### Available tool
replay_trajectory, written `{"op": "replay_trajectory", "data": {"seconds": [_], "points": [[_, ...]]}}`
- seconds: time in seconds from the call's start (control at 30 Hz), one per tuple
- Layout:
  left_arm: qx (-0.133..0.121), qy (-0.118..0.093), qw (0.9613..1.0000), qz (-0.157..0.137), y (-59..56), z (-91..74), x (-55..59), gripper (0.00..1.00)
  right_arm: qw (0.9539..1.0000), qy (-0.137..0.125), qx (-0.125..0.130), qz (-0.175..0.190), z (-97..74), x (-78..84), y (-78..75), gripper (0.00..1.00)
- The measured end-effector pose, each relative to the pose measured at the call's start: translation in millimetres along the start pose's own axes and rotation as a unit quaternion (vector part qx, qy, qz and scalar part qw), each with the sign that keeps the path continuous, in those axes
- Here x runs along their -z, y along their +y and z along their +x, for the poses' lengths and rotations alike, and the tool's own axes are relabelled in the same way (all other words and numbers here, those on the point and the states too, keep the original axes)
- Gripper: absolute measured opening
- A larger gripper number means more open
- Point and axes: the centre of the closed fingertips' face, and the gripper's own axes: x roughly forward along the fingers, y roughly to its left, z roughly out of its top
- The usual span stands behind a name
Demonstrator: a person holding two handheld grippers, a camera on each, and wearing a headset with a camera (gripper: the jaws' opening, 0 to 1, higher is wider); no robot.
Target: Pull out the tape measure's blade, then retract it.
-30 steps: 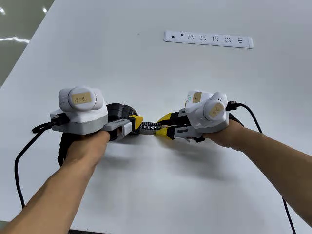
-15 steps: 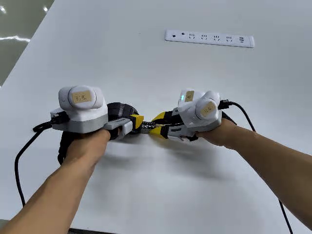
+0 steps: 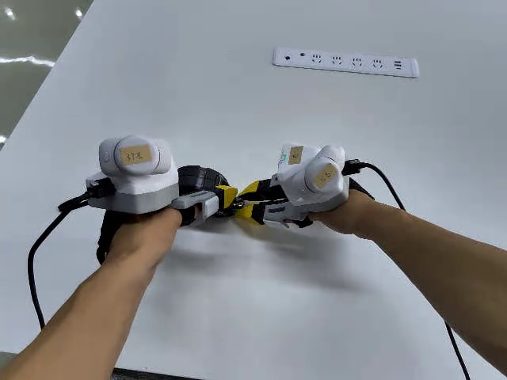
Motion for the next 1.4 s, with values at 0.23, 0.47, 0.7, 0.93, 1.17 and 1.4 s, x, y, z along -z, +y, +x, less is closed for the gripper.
{"op": "replay_trajectory", "data": {"seconds": [0.23,0.47,0.7,0.93,1.17,1.4], "points": [[-0.003,0.001,1.0000,-0.001,-0.2,0.3,0.3,0.56,0.9999,0.007,-0.002,-0.007,-0.2,-0.2,-0.6,0.12],[-0.005,0.003,1.0000,0.001,-1.4,0.7,0.4,0.58,0.9998,0.015,-0.002,-0.012,0.3,0.3,-0.4,0.13],[-0.009,0.006,0.9999,-0.010,-0.7,1.5,0.3,0.59,0.9996,0.023,0.002,-0.015,0.4,0.8,-1.4,0.13],[-0.006,0.008,0.9998,-0.017,0.0,2.0,0.6,0.60,0.9995,0.026,0.010,-0.016,-2.7,1.0,-2.8,0.14],[-0.006,0.009,0.9998,-0.018,0.8,1.8,0.7,0.61,0.9993,0.029,0.018,-0.016,-11.7,3.9,-4.4,0.18],[-0.002,0.013,0.9999,-0.010,2.4,-2.4,2.6,0.63,0.9993,0.030,0.024,-0.001,-26.0,11.3,-4.7,0.23]]}}
